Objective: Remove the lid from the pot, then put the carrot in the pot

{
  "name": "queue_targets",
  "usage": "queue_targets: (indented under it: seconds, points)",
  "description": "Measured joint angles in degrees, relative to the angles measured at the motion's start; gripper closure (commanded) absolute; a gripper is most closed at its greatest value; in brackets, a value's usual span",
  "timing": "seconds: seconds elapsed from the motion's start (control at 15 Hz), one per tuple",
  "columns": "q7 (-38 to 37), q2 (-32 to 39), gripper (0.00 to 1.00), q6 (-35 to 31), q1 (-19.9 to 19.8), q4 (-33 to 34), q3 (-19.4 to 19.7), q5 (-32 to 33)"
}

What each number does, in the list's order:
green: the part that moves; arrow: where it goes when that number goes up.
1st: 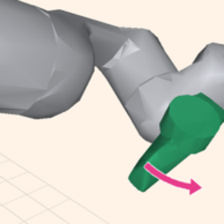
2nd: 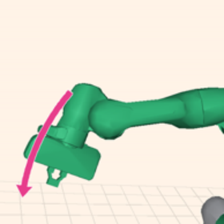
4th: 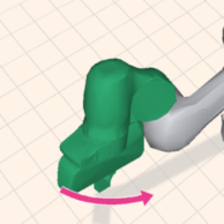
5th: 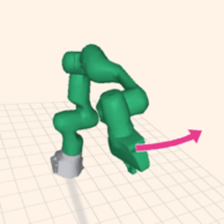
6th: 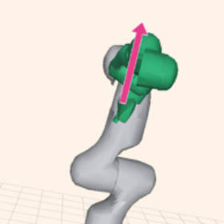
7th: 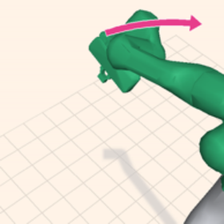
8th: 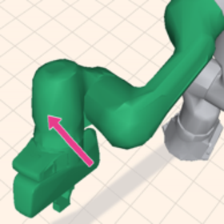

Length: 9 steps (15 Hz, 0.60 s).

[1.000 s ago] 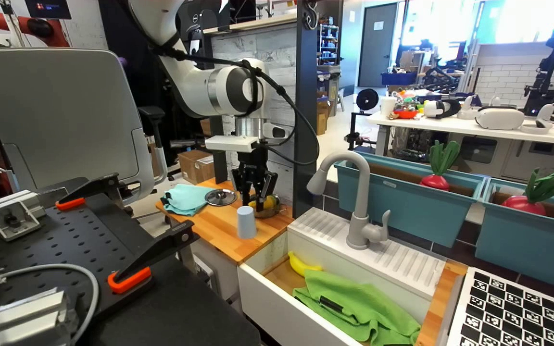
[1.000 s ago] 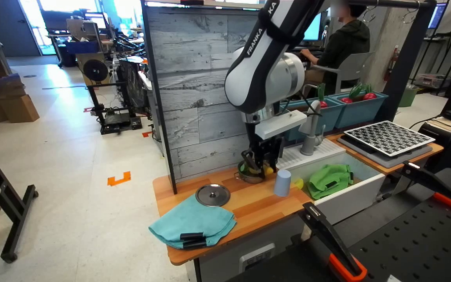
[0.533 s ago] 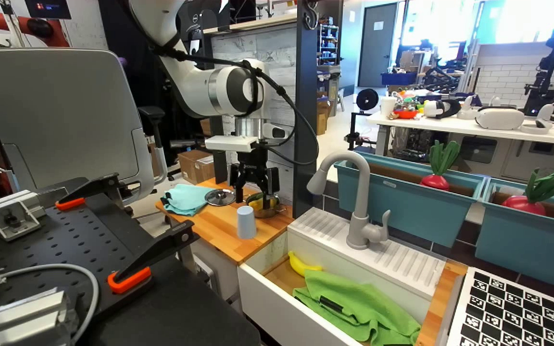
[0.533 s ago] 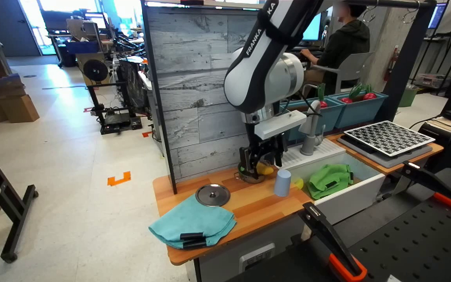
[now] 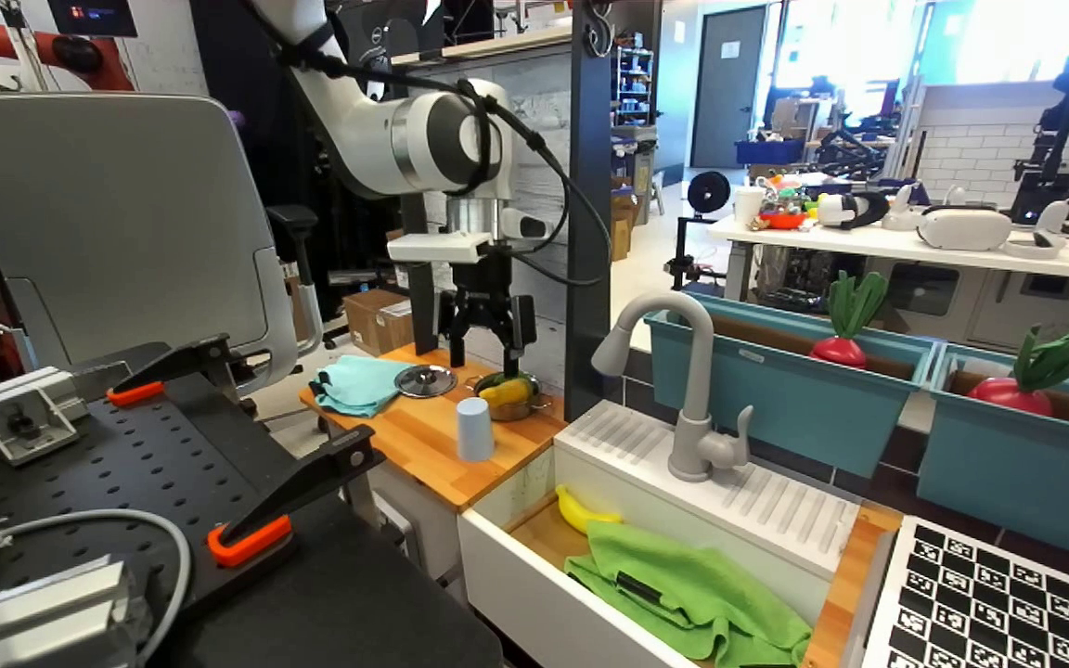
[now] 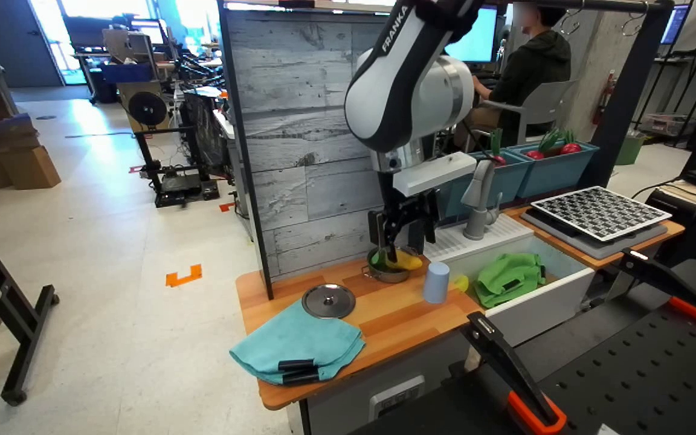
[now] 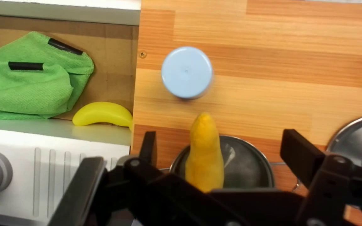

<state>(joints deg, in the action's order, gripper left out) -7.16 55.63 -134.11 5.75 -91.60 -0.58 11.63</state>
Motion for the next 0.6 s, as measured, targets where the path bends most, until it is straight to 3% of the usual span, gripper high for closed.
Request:
queue_targets:
  seconds: [0.27,0.6]
  points:
    - [0.09,-7.29,0.0,-0.32,0.56,-6.73,-0.66,0.0]
    - [0.09,-8.91,0.0,-0.32,0.87,-9.01,-0.68,0.0]
